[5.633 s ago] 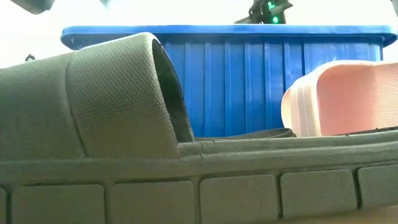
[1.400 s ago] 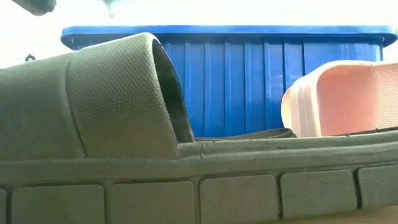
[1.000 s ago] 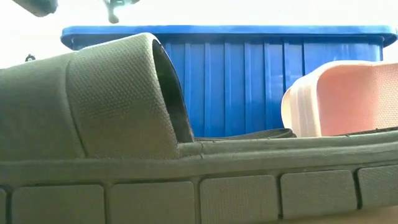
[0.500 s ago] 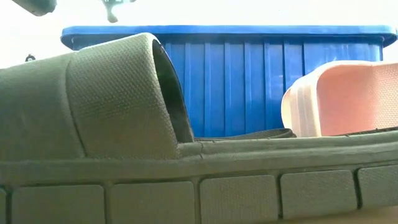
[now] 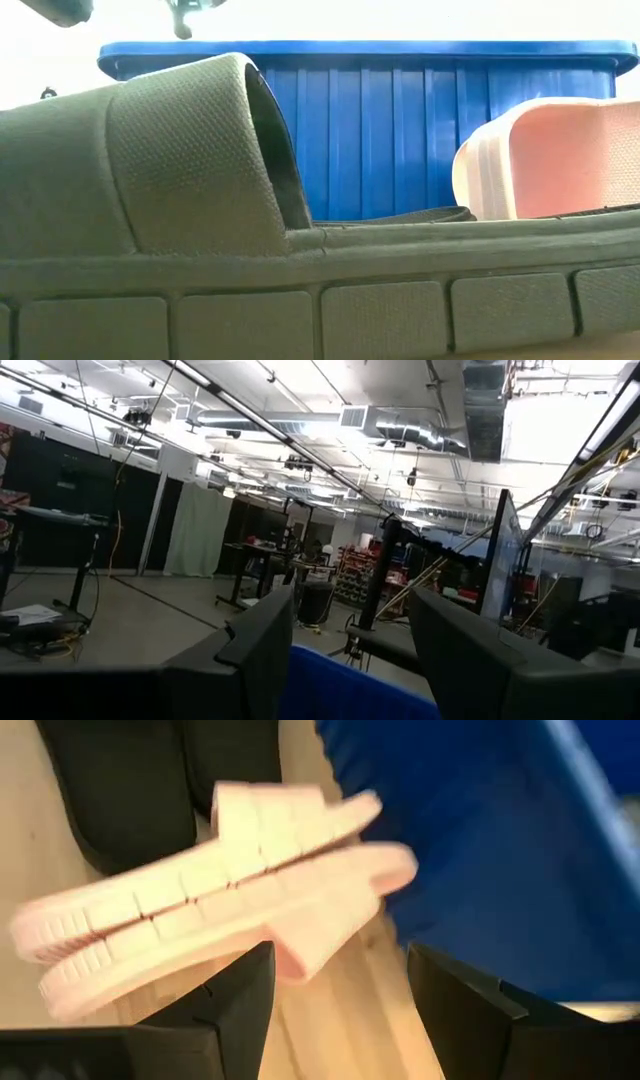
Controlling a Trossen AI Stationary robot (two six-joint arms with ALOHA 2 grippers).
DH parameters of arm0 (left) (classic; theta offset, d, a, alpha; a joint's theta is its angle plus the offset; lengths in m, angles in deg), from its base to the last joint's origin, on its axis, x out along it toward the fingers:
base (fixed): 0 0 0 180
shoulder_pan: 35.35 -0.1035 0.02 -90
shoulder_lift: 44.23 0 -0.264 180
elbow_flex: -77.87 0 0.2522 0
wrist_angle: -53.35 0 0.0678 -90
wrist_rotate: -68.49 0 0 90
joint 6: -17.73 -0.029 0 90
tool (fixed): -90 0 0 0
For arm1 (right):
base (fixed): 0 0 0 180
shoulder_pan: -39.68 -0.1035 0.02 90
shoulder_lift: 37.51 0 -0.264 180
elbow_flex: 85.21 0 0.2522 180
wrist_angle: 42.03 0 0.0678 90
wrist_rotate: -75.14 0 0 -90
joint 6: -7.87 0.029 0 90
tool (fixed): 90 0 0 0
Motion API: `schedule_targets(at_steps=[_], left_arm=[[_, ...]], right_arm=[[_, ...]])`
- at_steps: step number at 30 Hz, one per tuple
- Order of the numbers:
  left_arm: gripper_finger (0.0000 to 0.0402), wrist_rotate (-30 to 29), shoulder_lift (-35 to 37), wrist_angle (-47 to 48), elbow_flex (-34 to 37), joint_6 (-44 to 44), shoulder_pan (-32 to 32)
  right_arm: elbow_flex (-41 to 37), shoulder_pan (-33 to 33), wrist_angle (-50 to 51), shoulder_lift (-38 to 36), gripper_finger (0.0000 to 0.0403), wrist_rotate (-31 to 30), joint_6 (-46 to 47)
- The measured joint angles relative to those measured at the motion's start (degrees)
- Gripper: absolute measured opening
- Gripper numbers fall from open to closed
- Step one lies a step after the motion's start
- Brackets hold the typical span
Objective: Pick and place slides into bin
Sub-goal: Put the pink slide into the blue container
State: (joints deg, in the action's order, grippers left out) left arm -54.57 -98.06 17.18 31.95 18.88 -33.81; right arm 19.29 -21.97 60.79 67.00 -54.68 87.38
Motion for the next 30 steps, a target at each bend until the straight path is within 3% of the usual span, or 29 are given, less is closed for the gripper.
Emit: schedule_targets(at_steps=[8,15,23,30], left_arm=[[0.0185,0.0,-0.3,0.0,0.0,0.0,0.0],[0.0185,0.0,-0.4,-0.1,0.0,0.1,0.0],[0.0185,0.0,-0.4,-0.1,0.0,0.1,0.0],[0.0185,0.0,-0.4,-0.1,0.0,0.1,0.0]], right_arm=[[-5.2,-3.2,-2.7,3.4,0.0219,0.9,16.6],[-12.5,-3.1,-13.2,3.1,0.0219,0.7,14.6],[-20.1,-2.8,-14.5,2.5,0.0219,-0.5,24.2],[-23.6,-2.7,-23.7,1.6,0.0219,-1.0,18.8]])
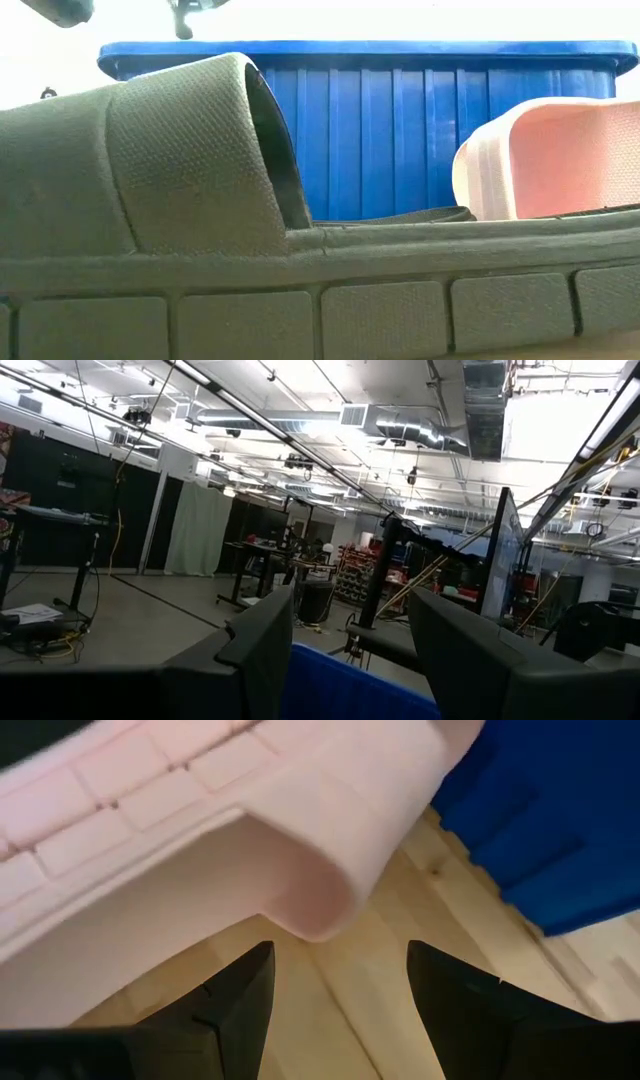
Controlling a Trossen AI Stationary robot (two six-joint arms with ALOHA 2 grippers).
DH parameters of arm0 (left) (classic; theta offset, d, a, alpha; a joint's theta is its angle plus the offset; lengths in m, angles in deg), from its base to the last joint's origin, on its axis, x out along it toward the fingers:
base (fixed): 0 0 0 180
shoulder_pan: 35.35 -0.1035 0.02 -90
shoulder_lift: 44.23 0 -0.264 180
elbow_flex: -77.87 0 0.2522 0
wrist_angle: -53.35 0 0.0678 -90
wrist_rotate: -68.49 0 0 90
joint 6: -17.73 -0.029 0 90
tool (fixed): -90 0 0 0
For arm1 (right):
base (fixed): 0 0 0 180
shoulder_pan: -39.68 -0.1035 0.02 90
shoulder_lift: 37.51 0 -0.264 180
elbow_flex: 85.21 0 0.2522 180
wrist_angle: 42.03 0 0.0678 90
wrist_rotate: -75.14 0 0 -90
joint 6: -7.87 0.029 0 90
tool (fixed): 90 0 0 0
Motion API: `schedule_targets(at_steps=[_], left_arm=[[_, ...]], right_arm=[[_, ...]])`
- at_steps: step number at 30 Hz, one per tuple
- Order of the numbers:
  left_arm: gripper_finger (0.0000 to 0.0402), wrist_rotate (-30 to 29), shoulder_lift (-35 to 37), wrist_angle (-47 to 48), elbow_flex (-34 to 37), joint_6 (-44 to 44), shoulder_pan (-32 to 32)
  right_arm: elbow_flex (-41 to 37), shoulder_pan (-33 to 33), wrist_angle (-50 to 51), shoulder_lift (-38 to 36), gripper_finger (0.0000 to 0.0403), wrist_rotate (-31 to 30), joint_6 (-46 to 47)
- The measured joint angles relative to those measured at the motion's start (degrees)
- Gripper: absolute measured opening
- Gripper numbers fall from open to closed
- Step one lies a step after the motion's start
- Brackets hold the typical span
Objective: Pick and place slides into bin
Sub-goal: Put the pink slide into the blue container
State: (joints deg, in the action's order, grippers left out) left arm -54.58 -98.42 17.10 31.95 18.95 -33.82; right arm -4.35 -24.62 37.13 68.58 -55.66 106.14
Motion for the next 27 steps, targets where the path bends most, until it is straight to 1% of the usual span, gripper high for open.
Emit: schedule_targets(at_steps=[3,8,14,18,20,22,25,27], left_arm=[[0.0185,0.0,0.0,0.0,0.0,0.0,0.0],[0.0185,-0.1,0.0,0.0,0.0,0.1,0.0],[0.0185,-0.3,0.0,0.0,0.0,0.1,0.0],[0.0185,-0.4,0.0,0.0,0.0,0.1,0.0],[0.0185,-0.4,0.0,0.0,0.0,0.1,0.0],[0.0185,-0.4,0.0,0.0,0.0,0.1,0.0],[0.0185,-0.4,0.0,0.0,0.0,0.1,0.0],[0.0185,-0.4,0.0,0.0,0.0,0.1,0.0]], right_arm=[[-1.2,0.3,-0.3,0.0,0.0219,-0.2,0.8],[-2.7,1.1,-0.7,-0.3,0.0219,-3.9,2.5],[-5.2,2.9,-7.6,-1.7,0.0219,-4.2,-1.5],[-6.1,3.9,-8.3,-1.8,0.0214,-4.0,-1.2],[-6.4,4.2,-8.3,-1.8,0.0201,-3.9,-0.7],[-6.6,4.4,-8.3,-1.8,0.018,-3.8,-0.8],[-6.6,4.4,-8.3,-1.8,0.0132,-3.7,-0.8],[-6.6,4.3,-8.3,-1.8,0.0094,-2.1,-0.8]])
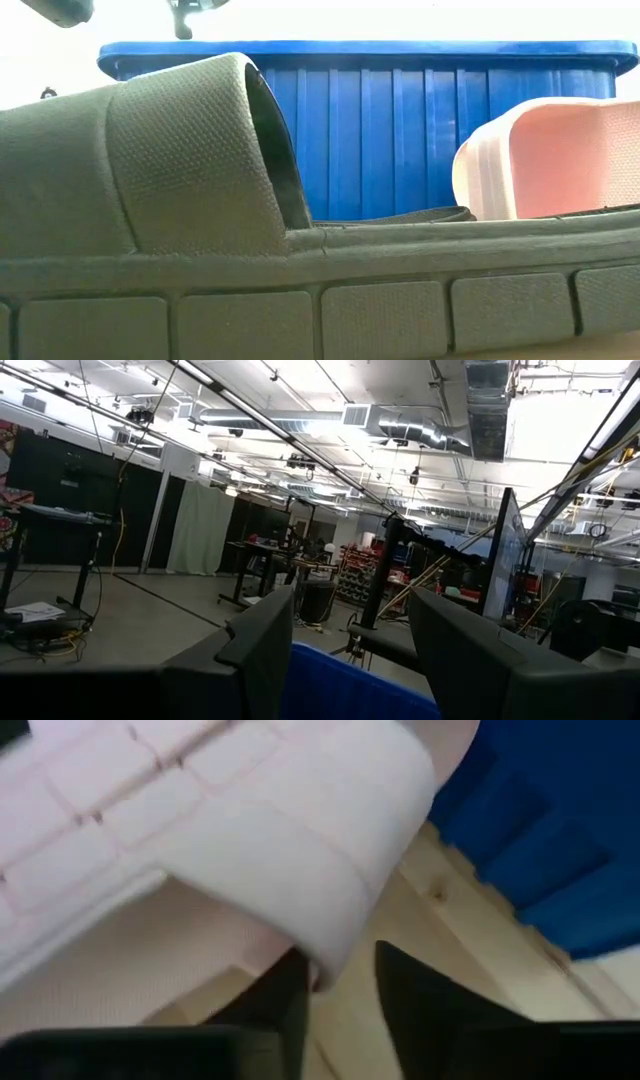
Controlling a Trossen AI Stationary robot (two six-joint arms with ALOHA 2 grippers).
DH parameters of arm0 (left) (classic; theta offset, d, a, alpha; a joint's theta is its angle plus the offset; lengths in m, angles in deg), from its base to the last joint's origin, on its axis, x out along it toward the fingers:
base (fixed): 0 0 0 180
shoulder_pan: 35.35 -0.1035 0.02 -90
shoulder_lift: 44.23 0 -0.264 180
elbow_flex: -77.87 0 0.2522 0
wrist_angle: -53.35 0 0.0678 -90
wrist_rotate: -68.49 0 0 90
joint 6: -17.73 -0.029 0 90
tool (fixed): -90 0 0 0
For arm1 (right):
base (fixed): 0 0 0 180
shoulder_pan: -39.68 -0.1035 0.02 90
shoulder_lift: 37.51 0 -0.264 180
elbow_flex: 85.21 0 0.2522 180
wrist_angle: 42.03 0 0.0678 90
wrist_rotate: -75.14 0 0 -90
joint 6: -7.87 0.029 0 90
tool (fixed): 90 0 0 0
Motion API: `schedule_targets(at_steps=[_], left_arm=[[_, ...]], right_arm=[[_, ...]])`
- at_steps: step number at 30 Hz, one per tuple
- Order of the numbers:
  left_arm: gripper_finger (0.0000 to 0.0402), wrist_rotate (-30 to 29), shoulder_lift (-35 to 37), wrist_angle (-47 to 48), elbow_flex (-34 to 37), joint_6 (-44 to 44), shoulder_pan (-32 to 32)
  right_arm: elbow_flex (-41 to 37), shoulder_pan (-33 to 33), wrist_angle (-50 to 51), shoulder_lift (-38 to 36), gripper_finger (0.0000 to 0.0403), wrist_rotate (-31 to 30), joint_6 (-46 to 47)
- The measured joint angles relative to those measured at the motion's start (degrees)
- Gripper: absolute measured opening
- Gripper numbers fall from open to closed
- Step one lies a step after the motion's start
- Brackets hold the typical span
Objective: Pick and place slides into bin
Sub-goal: Put the pink slide into the blue container
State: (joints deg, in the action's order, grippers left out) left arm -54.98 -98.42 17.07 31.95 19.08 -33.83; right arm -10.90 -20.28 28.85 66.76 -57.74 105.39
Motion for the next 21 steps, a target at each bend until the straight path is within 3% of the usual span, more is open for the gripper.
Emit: schedule_targets(at_steps=[4,10,21], left_arm=[[0.0185,0.0,0.0,0.0,0.0,0.0,0.0],[0.0185,0.0,0.0,0.0,0.0,-0.1,0.0],[0.0185,0.0,0.0,0.0,0.0,-0.1,0.0]], right_arm=[[0.1,0.0,0.0,-0.1,0.0021,5.2,2.6],[1.7,-0.4,2.1,-1.2,0.0012,6.2,6.4],[15.0,-0.4,21.1,-5.1,0.0009,8.9,2.6]])
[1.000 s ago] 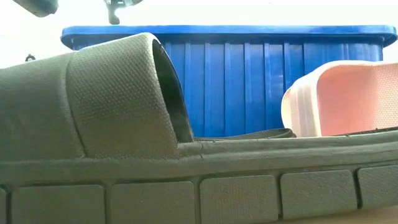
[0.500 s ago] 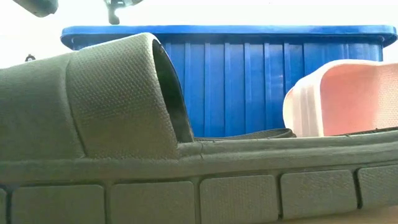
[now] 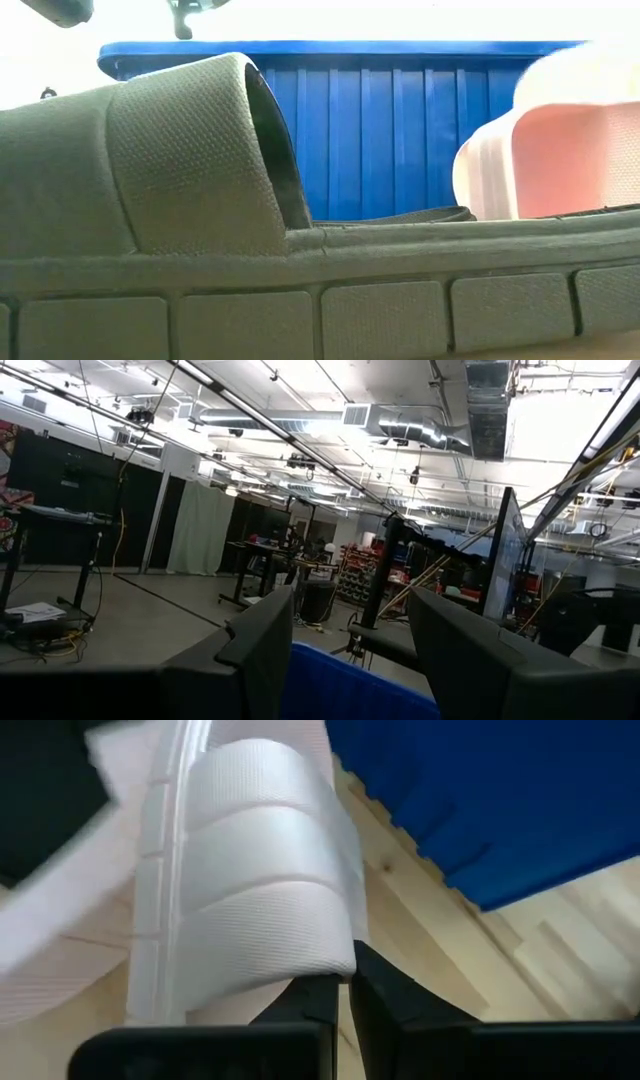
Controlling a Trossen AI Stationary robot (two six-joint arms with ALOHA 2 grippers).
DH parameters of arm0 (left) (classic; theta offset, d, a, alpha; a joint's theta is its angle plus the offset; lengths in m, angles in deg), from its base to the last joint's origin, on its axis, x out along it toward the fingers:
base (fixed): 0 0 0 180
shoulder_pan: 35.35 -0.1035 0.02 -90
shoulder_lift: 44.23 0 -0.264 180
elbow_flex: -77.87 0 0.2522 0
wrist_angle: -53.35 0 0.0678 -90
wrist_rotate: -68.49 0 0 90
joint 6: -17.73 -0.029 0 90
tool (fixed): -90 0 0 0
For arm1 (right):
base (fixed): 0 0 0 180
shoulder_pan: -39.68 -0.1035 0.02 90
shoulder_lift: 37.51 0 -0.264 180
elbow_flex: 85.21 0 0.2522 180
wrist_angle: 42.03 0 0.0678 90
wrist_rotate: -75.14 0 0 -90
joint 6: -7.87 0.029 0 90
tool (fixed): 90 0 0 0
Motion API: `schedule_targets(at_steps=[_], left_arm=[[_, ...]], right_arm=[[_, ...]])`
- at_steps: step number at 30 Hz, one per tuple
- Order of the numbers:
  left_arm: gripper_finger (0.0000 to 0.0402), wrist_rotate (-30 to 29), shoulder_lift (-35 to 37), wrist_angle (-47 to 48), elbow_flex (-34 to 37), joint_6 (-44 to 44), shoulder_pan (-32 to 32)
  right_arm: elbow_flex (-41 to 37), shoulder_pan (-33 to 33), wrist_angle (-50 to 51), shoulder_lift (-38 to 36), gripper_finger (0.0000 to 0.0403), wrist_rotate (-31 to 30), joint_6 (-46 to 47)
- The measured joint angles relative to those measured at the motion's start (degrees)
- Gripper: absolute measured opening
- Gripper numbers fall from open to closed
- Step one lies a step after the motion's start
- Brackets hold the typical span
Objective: Pick and place slides into bin
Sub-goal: Put the pink slide into the blue container
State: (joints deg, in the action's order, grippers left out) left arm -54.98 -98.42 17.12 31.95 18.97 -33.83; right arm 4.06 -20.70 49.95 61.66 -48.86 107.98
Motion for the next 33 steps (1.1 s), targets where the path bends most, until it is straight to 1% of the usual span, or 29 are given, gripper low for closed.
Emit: schedule_targets(at_steps=[4,7,9,12,15,19,21,23,26,28,30,33], left_arm=[[0.0185,0.0,0.0,0.0,0.0,0.0,0.0],[0.0185,0.0,0.0,0.0,0.0,0.0,0.0],[0.0185,0.0,0.0,0.0,0.0,0.0,0.0],[0.0185,0.0,0.0,0.0,0.0,0.1,0.0],[0.0185,0.0,0.0,-0.1,0.0,0.1,0.0],[0.0185,0.0,0.0,-0.1,0.0,0.1,0.0],[0.0185,0.0,0.0,-0.1,0.0,0.1,0.0],[0.0185,0.0,0.0,-0.5,0.0,2.9,0.0],[0.0185,0.0,0.0,-1.7,-0.3,10.3,0.0],[0.0185,0.2,0.0,-2.1,-0.3,11.9,0.0],[0.0185,0.9,0.0,-1.9,-0.3,12.0,0.0],[0.0185,2.6,0.0,-0.4,-0.1,12.0,0.1]], right_arm=[[7.1,0.0,6.4,-1.2,0.0009,-1.0,-2.3],[13.7,0.1,11.5,-1.6,0.0009,-3.8,-3.9],[17.7,0.2,11.8,-2.3,0.0009,-7.4,-6.6],[22.8,0.8,11.8,-3.9,0.0009,-15.0,-10.3],[27.2,2.3,11.8,-5.3,0.0009,-20.4,-15.1],[31.9,6.0,11.8,-7.2,0.0009,-25.9,-23.1],[33.9,8.7,11.8,-8.2,0.0009,-27.6,-27.8],[35.6,12.3,11.8,-9.0,0.0009,-27.6,-33.3],[37.9,18.4,11.8,-10.0,0.0009,-27.4,-39.9],[39.0,23.0,11.8,-10.9,0.0009,-26.2,-43.7],[39.7,28.2,11.8,-11.7,0.0009,-23.2,-47.7],[40.3,37.0,11.8,-12.0,0.0009,-16.8,-52.8]])
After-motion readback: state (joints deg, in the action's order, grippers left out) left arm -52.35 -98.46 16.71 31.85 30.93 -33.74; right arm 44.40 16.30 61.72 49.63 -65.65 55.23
